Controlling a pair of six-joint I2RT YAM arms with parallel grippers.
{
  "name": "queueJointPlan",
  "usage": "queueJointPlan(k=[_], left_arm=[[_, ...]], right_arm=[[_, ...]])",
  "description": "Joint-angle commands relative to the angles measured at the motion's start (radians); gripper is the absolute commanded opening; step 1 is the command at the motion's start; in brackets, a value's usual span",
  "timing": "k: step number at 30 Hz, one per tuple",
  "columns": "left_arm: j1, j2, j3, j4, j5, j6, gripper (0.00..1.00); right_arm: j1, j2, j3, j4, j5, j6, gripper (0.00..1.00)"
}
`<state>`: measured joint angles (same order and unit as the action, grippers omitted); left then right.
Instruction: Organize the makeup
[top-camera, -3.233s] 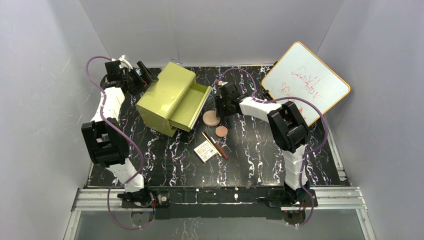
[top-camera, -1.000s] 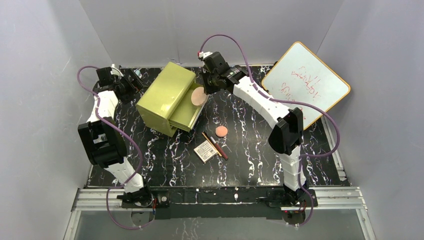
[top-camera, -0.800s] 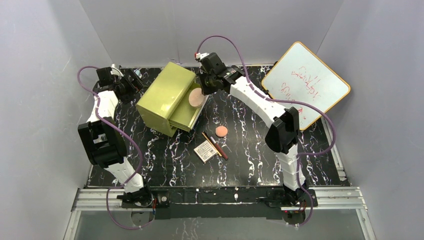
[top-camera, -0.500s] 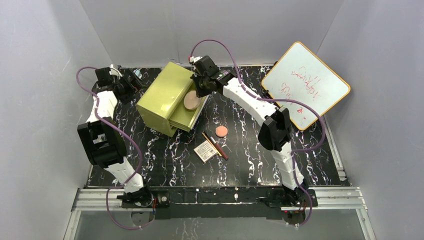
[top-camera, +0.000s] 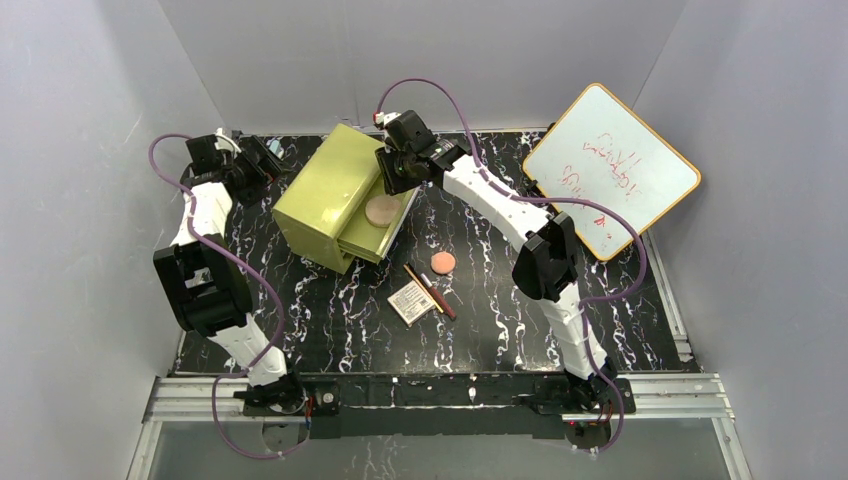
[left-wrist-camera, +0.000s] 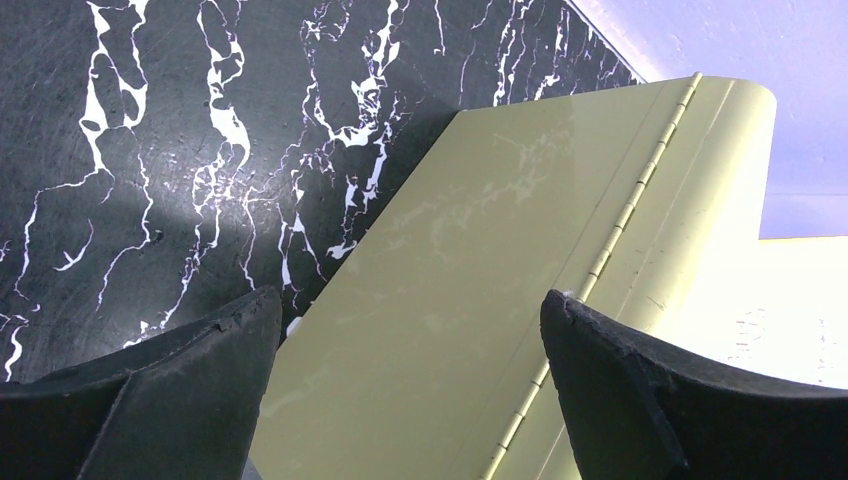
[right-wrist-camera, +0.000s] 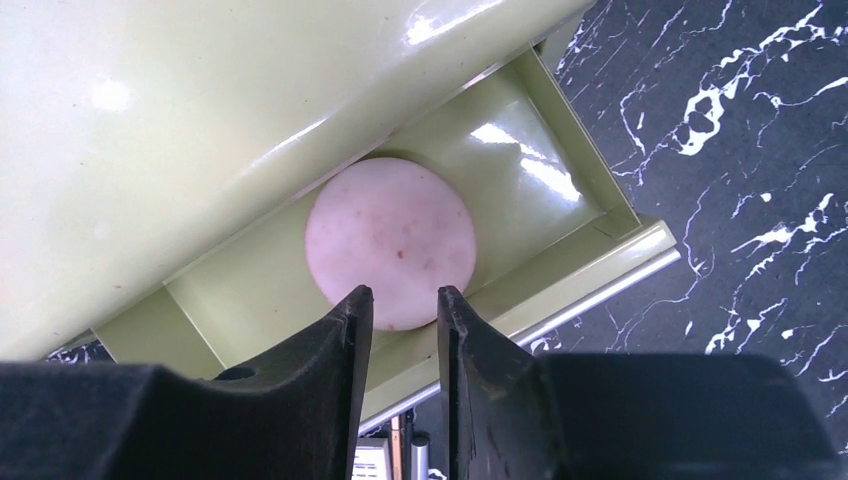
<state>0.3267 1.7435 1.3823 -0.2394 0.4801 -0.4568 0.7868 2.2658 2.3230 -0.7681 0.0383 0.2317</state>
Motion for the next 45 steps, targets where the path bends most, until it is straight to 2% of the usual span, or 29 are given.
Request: queueJointPlan(k=[1, 5, 12, 17, 24, 29, 45], left_arm=[[0.008, -0.008, -0.012, -0.008, 0.028, -0.001, 0.99], [0.007, -0.010, -0.014, -0.008, 0.027, 0.000, 0.99], [0.008, -0.012, -0.014, -0.008, 0.027, 0.000, 0.99], [0.008, -0.015, -0.014, -0.007, 0.030, -0.002, 0.99], [0.008, -0.016, -0.019, -0.006, 0.030, -0.002, 0.99], [0.008, -0.015, -0.020, -0.004, 0.028, -0.003, 0.99], [0.008, -0.015, -0.016, -0.002, 0.029, -0.002, 0.99]], right_arm=[[0.002, -0.065, 0.048, -0.004, 0.060, -0.038, 0.39], [0.000, -0.152, -0.012, -0.039, 0.186, -0.091, 0.39], [-0.030, -0.433, -0.410, 0.062, 0.282, -0.050, 0.39], [-0.038, -0.524, -0.714, 0.155, 0.258, 0.019, 0.39], [-0.043, -0.527, -0.962, 0.286, 0.183, 0.105, 0.37], [-0.043, -0.491, -1.016, 0.346, 0.174, 0.121, 0.36], [-0.043, -0.350, -1.029, 0.417, 0.121, 0.134, 0.34]])
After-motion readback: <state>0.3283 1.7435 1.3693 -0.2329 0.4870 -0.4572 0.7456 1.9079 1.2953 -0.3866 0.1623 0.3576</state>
